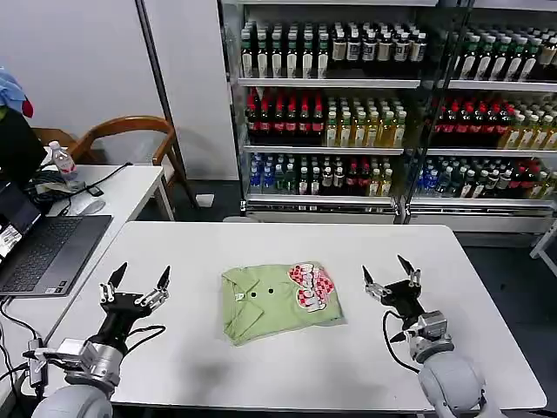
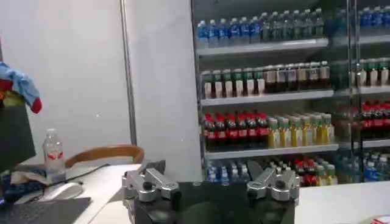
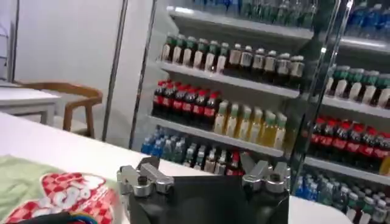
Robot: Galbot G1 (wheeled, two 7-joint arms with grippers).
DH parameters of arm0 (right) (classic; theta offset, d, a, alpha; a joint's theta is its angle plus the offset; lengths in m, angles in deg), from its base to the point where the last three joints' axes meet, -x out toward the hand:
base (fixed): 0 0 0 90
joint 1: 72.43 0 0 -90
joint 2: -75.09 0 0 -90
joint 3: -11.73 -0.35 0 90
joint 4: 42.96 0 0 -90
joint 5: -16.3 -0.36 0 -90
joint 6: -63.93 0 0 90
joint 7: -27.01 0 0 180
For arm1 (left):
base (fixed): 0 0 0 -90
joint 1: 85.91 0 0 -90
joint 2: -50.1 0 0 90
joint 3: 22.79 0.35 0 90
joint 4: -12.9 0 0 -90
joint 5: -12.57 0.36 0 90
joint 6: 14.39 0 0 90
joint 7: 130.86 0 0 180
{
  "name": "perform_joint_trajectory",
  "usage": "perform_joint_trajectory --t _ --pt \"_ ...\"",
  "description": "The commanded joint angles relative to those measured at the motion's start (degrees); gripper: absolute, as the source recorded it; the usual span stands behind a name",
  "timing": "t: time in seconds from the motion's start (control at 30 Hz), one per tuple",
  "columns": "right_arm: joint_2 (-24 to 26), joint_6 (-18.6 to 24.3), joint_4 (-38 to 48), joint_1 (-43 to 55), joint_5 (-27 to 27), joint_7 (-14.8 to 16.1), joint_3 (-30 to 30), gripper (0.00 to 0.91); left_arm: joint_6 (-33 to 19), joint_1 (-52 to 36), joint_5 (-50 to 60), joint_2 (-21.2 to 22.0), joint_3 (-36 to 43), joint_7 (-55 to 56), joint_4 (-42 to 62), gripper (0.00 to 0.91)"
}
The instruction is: Fold and organize the clothes.
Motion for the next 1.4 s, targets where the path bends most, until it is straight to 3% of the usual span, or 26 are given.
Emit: perform_joint_trajectory --t 0.03,0.6,0.87,1.0,1.4 --pt "0.1 3.1 0.6 0.9 -0.8 -0.4 -0.6 0.907 -1.8 -0.5 0.6 0.3 0.5 -0.4 0.4 0.907" --pt "-0.7 3.7 0.6 -0.1 2.0 -0.5 -1.6 0.907 -8.0 -3.5 13.5 1.1 4.2 -0.5 4.5 0.907" --pt "1.4 2.7 -1.2 -0.5 1.4 -1.5 -2.6 0.907 -10.8 -4.2 12.2 0.7 4.1 -1.2 5.5 0.907" --pt "2.8 4.3 -1.3 -1.4 1.3 -1.2 -2.5 0.907 -9.3 -4.1 10.5 0.2 4.4 0.0 4.6 0.907" --pt "4.1 7.5 -2.8 -4.7 2.2 -2.7 -4.2 0.907 -11.5 -6.5 11.3 0.5 5.7 -1.3 7.4 0.907"
